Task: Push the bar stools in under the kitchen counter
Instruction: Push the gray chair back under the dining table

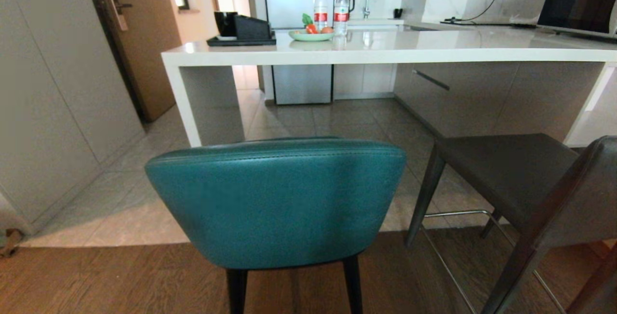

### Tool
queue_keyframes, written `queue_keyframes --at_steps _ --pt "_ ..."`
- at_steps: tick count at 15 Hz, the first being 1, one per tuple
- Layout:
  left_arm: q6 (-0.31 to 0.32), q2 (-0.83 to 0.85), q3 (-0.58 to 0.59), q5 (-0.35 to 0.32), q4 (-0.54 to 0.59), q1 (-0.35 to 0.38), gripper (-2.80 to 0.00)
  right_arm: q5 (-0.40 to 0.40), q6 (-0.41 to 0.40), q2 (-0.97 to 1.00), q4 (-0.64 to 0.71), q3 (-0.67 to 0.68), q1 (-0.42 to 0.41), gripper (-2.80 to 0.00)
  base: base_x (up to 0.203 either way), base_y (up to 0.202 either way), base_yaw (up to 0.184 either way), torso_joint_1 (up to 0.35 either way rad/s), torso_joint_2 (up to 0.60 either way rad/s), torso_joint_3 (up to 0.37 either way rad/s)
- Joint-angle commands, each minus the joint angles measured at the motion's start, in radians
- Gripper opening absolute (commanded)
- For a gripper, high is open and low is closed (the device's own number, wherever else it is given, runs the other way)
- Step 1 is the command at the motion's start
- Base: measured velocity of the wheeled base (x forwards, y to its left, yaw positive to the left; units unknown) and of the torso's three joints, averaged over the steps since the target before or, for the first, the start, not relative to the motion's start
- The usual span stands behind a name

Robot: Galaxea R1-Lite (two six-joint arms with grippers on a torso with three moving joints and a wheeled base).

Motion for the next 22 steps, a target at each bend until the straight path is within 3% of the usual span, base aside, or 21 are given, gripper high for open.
queue_keyframes --at_steps 1,4,8,13,14,17,18,20,21,22 --pt "-0.002 -0.047 0.046 0.091 -0.004 -0.002 -2.80 0.000 -0.002 -0.035 -0.016 0.044 -0.003 -2.80 0.000 0.000 0.000 0.000 0.00 0.000" --pt "-0.003 -0.046 0.050 0.107 0.007 0.023 -2.80 0.002 -0.023 -0.035 -0.025 0.049 -0.012 -2.80 0.000 0.000 0.000 0.000 0.00 0.000" --pt "-0.009 -0.084 -0.048 0.097 0.122 0.200 -2.80 0.009 -0.045 -0.036 -0.001 -0.008 -0.073 -2.80 0.000 0.000 0.000 0.000 0.00 0.000" --pt "0.013 -0.339 0.119 0.003 0.154 0.145 -2.80 0.125 -0.076 -0.257 0.027 0.085 -0.149 -2.80 0.000 0.000 0.000 0.000 0.00 0.000" --pt "0.018 -0.335 0.133 0.064 0.160 0.144 -2.80 0.126 -0.097 -0.301 0.058 0.103 -0.153 -2.80 0.000 0.000 0.000 0.000 0.00 0.000" --pt "0.080 -0.332 0.132 0.300 0.274 0.142 -2.80 0.005 -0.126 -0.314 0.080 0.227 -0.159 -2.80 0.000 0.000 0.000 0.000 0.00 0.000" --pt "0.124 -0.333 0.128 0.399 0.289 0.142 -2.80 -0.011 -0.133 -0.314 0.029 0.285 -0.159 -2.80 0.000 0.000 0.000 0.000 0.00 0.000" --pt "0.289 -0.333 0.156 0.607 0.286 0.141 -2.80 -0.031 -0.172 -0.313 -0.082 0.395 -0.159 -2.80 0.000 0.000 0.000 0.000 0.00 0.000" --pt "0.303 -0.333 0.185 0.672 0.232 0.141 -2.80 -0.034 -0.183 -0.313 -0.091 0.398 -0.159 -2.80 0.000 0.000 0.000 0.000 0.00 0.000" --pt "0.255 -0.333 0.194 0.678 0.202 0.140 -2.80 -0.032 -0.170 -0.313 -0.093 0.394 -0.159 -2.80 0.000 0.000 0.000 0.000 0.00 0.000"
